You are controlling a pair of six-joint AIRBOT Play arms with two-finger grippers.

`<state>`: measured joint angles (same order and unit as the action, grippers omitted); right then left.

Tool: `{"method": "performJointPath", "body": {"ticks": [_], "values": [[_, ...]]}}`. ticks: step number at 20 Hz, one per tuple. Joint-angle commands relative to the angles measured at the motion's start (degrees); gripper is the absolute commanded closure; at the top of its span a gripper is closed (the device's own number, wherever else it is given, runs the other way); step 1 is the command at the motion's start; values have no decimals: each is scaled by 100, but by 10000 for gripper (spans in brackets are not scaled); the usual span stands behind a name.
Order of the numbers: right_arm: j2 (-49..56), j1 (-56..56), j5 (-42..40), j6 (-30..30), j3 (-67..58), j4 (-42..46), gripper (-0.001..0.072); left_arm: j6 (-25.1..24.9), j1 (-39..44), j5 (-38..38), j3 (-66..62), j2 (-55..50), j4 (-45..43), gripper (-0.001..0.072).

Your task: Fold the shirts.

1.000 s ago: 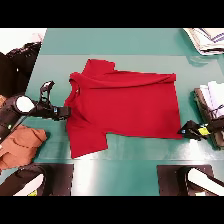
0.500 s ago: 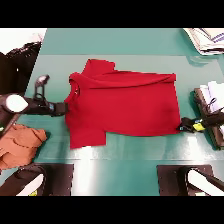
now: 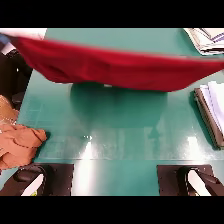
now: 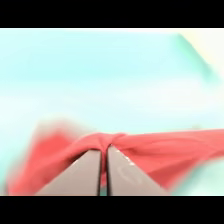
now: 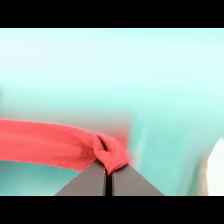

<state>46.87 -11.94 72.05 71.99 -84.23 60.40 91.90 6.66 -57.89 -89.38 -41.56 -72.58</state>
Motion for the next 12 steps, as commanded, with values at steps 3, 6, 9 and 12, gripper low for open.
{"method": "performJointPath", "body": {"ticks": [3,6,9,12], "values": [[-221,2,-310,26,-2662,358,693,-79,-2,197,-2621,57,-44,681],[-219,-146,28,175,-3368,901,693,-81,-2,227,-3359,57,-26,682],[-221,-463,323,260,-3246,1010,694,-81,-2,-120,-3088,13,-52,682],[-15,-560,481,264,-2465,693,694,-74,-2,-629,-2057,-243,-46,681]]}}
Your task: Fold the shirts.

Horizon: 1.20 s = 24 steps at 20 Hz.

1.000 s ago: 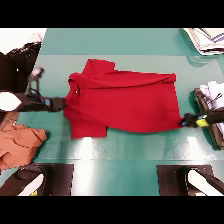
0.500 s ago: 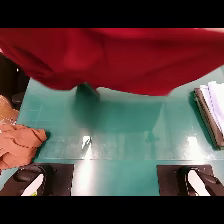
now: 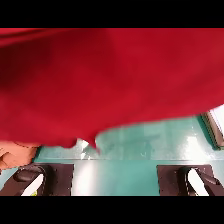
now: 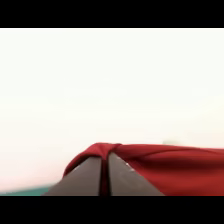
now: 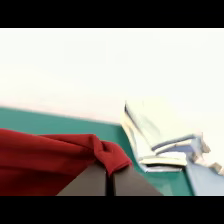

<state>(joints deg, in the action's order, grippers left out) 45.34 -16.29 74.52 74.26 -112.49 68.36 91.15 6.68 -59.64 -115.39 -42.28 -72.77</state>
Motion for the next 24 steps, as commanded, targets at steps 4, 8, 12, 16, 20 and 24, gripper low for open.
{"method": "performJointPath", "body": {"ticks": [4,8,12,16,20,24], "values": [[1161,-118,1021,31,1276,-271,694,-245,-4,-1410,1773,-1228,-94,681],[2330,225,1104,26,2179,-234,694,-356,-4,-1237,2385,-2638,-94,681],[3674,743,555,24,2461,-227,694,-361,-7,-162,2385,-4052,-96,681],[4809,1012,-501,186,1987,-238,694,-361,-4,1342,2378,-4710,-31,680],[5305,1172,-490,177,1060,-262,694,-378,-7,1816,2367,-4765,-92,681],[5289,1213,15,149,977,-216,694,-656,-7,820,2618,-4765,-127,681]]}}
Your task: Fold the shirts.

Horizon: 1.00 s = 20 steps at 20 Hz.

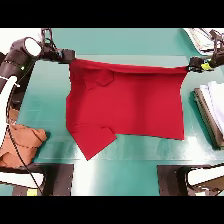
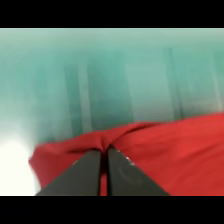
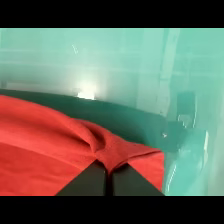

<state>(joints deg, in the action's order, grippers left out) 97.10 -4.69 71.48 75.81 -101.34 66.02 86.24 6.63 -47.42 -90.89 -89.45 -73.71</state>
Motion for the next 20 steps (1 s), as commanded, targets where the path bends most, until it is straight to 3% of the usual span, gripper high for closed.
{"method": "performJointPath", "body": {"ticks": [1,10,11,12,13,14,20], "values": [[66,52,426,-81,44,15,694,-162,-2,-496,326,-48,-37,681],[-623,52,-90,-173,2404,-13,693,-68,-2,-1226,1263,-55,-173,679],[-616,52,-59,-170,2496,-20,691,-55,-2,-1281,1261,-55,-177,511],[-619,52,-9,-170,2557,-57,664,87,0,-1333,1261,-55,-179,220],[-619,52,50,-170,2566,-59,480,201,0,-1401,1261,-52,-214,140],[-636,52,127,-164,2559,-61,286,251,-2,-1497,1257,-46,-240,191],[-1652,-280,627,-133,2568,-42,262,662,-2,-2223,1683,885,-1364,217]]}}
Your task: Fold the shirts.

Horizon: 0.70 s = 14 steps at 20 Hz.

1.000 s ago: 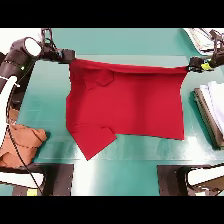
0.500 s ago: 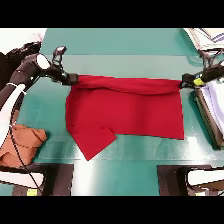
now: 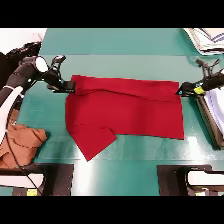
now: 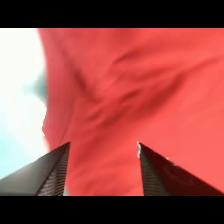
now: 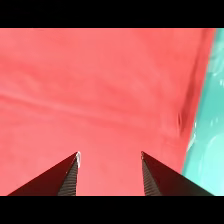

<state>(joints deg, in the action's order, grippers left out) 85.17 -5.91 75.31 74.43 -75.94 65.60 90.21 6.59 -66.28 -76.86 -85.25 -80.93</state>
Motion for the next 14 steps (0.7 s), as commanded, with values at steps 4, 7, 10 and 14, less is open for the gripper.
{"method": "performJointPath", "body": {"ticks": [4,7,10,14], "values": [[-1261,-361,275,-195,28,-4,265,455,-640,-337,1980,2087,-616,217],[-1635,-348,225,-197,28,-13,265,243,-1416,-330,3388,3370,699,217],[-1799,-299,229,-197,28,-17,265,-61,-1591,-293,4570,3956,2013,216],[-1816,-299,413,-195,28,-20,265,-566,-1587,323,5720,3971,3611,216]]}}
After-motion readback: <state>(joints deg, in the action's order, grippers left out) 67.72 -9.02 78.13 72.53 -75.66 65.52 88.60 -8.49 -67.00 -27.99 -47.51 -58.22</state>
